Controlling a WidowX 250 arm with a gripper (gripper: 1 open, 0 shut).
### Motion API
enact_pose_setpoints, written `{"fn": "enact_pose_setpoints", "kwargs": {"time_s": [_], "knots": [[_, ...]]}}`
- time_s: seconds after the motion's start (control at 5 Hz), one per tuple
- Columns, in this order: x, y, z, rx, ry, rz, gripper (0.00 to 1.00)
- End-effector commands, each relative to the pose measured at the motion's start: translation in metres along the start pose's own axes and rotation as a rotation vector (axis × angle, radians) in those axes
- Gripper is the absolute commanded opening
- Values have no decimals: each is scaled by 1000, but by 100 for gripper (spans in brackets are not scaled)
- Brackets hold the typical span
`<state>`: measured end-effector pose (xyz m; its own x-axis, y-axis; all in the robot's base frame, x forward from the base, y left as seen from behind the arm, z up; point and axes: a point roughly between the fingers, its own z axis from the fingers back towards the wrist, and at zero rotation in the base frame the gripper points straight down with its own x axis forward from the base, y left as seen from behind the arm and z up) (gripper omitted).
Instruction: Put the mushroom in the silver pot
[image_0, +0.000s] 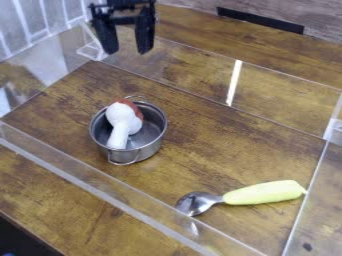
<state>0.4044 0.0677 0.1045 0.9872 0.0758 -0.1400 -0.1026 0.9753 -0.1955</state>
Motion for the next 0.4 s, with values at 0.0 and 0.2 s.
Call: {"fn": "enact_pose_setpoints", "kwargs": {"time_s": [0.0, 0.2], "knots": [[-12, -15, 38, 7, -91, -25, 100], [-19, -18, 50, -9, -118, -10, 100]]}}
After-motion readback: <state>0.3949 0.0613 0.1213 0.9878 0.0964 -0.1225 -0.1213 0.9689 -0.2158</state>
